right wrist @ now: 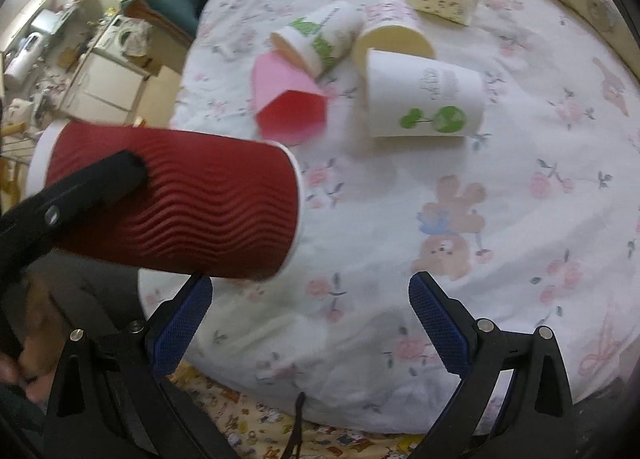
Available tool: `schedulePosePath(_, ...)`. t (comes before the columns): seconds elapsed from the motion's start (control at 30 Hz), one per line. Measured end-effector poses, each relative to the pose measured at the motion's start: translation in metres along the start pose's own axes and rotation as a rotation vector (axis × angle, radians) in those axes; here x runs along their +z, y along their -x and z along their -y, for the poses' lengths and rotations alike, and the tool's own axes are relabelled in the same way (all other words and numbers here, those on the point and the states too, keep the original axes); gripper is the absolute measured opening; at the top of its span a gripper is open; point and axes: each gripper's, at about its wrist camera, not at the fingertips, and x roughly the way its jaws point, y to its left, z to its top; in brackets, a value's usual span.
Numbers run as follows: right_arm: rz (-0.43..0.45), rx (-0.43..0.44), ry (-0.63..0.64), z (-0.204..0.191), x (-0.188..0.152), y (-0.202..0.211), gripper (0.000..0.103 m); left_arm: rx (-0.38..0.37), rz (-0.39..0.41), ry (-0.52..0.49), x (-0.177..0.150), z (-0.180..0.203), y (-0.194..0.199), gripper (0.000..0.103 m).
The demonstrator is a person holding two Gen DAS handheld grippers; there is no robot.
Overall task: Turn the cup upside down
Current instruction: 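Rotate the red cup with the left gripper so its rim faces down, then lower the red cup rim-down onto the sheet and open the left gripper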
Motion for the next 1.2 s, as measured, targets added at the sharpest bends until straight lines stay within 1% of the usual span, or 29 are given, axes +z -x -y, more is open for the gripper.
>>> schedulePosePath(0.03,0.003,0.001,-0.017,0.003,0.001,0.001,0.101,0.034,-0.002,-0.011,0.000,0.002,-0.001,0.064)
schedulePosePath(0.07,0.003,0.026,-0.035,0.006,0.001,0.003,0.101,0.067,-0.007,-0.015,0.002,0.002,-0.002,0.064)
schedulePosePath(0.1,0.010,0.039,-0.046,0.010,0.001,0.007,0.101,0.083,-0.014,-0.010,0.003,0.000,-0.004,0.064)
schedulePosePath(0.17,0.071,0.028,-0.079,0.017,0.001,0.022,0.101,0.116,-0.042,0.003,0.008,-0.001,-0.011,0.064)
schedulePosePath(0.27,0.182,-0.021,-0.169,0.034,0.001,0.047,0.101,0.170,-0.069,0.018,0.015,0.002,-0.024,0.064)
schedulePosePath(0.33,0.225,-0.015,-0.240,0.049,0.002,0.060,0.101,0.202,-0.081,0.020,0.019,0.010,-0.035,0.064)
schedulePosePath(0.37,0.234,-0.005,-0.268,0.056,0.001,0.063,0.101,0.222,-0.091,0.020,0.020,0.015,-0.041,0.064)
schedulePosePath(0.43,0.239,0.006,-0.309,0.065,0.000,0.067,0.101,0.238,-0.106,0.024,0.024,0.024,-0.052,0.064)
schedulePosePath(0.5,0.240,0.017,-0.335,0.072,-0.003,0.070,0.101,0.267,-0.121,0.045,0.029,0.030,-0.064,0.064)
schedulePosePath(0.6,0.251,0.070,-0.372,0.081,-0.008,0.076,0.101,0.288,-0.142,0.086,0.035,0.034,-0.079,0.064)
schedulePosePath(0.67,0.261,0.103,-0.393,0.087,-0.010,0.080,0.101,0.316,-0.161,0.089,0.038,0.038,-0.091,0.064)
schedulePosePath(0.77,0.284,0.145,-0.406,0.085,-0.008,0.083,0.101,0.331,-0.168,0.099,0.040,0.039,-0.100,0.064)
schedulePosePath(0.87,0.294,0.148,-0.392,0.083,-0.004,0.086,0.101,0.336,-0.164,0.100,0.040,0.040,-0.104,0.066)
schedulePosePath(1.0,0.305,0.152,-0.396,0.084,-0.004,0.091,0.101,0.325,-0.137,0.121,0.041,0.036,-0.100,0.066)
schedulePosePath(1.03,0.306,0.154,-0.398,0.085,-0.004,0.091,0.101,0.323,-0.134,0.126,0.041,0.035,-0.100,0.071)
schedulePosePath(1.07,0.307,0.155,-0.399,0.085,-0.005,0.091,0.101,0.315,-0.126,0.127,0.041,0.034,-0.098,0.079)
schedulePosePath(1.1,0.306,0.153,-0.398,0.085,-0.005,0.091,0.101,0.309,-0.118,0.119,0.041,0.035,-0.095,0.083)
schedulePosePath(1.13,0.305,0.151,-0.395,0.084,-0.005,0.091,0.101,0.304,-0.112,0.114,0.042,0.035,-0.093,0.086)
schedulePosePath(1.2,0.302,0.148,-0.389,0.083,-0.004,0.090,0.101,0.279,-0.102,0.098,0.041,0.038,-0.087,0.086)
